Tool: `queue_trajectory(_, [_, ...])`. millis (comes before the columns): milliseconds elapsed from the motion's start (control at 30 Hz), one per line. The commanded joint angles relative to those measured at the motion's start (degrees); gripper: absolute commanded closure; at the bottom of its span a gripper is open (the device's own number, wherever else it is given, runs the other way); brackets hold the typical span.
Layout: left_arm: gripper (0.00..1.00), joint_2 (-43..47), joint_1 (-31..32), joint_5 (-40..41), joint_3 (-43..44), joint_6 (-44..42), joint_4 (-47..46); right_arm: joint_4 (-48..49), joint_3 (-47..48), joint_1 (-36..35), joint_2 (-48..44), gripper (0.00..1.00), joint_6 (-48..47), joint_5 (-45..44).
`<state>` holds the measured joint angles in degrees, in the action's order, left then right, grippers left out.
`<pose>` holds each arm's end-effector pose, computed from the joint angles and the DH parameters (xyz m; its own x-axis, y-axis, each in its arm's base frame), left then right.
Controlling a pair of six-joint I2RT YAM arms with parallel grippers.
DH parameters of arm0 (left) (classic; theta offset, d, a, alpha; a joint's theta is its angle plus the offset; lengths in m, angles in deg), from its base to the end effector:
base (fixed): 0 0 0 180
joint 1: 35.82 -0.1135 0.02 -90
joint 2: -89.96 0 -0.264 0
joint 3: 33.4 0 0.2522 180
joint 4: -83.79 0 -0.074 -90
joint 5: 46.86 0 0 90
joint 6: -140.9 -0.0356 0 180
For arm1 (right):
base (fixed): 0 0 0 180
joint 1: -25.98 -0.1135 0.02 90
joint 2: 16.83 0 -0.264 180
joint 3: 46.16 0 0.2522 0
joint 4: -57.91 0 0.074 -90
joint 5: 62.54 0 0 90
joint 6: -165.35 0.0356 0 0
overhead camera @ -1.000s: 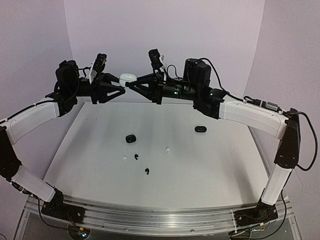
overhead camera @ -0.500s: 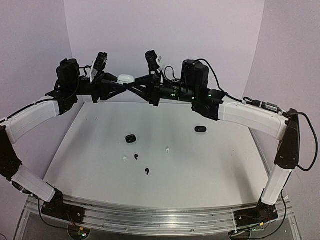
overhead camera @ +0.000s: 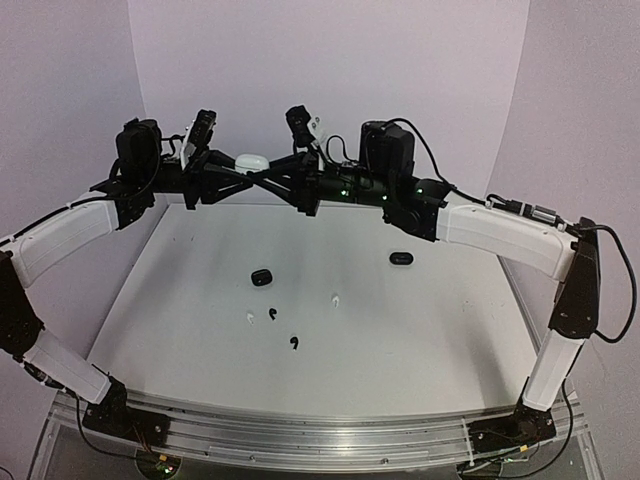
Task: Insert the wireless bluetooth earbuds into the charging case
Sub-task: Pass from the right arm to the left
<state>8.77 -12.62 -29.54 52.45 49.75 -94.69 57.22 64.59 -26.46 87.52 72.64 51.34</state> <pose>0.2765 -0.1555 0.3995 0.0703 -0.0236 -0.9972 0.9922 -0.1014 0.0723 0.2581 0.3592 0.4080 0.1065 0.0675 -0.9920 -0.9665 0.2416 -0.0873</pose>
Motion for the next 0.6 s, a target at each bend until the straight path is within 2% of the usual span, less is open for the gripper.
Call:
queue_trajectory(0, [1.0,-0.33,0.53,-0.74,4.29,-5.97,7.57,-1.71,0.36,-0.52,-0.44,0.78,-1.55,-4.31])
queue_trajectory(67, [1.0,-0.32,0.55,-0.21,4.61,-10.19,11.22,-1.65,-0.11,-0.5,-1.48,0.53,-1.62,-5.44])
queue_trajectory(133, [1.0,0.1,0.53,-0.18,4.44,-13.82,14.81,-1.78,-0.38,-0.39,-2.26,0.46,-1.53,-7.05])
queue_trajectory(367, [1.0,0.66,0.56,-0.33,4.49,-20.19,19.43,-2.25,0.35,-0.29,-1.63,0.4,-0.49,-7.12])
queue_trajectory(567, [1.0,1.0,0.6,-0.73,4.84,-25.14,23.83,-3.52,2.54,1.13,-0.29,0.42,1.93,-7.25])
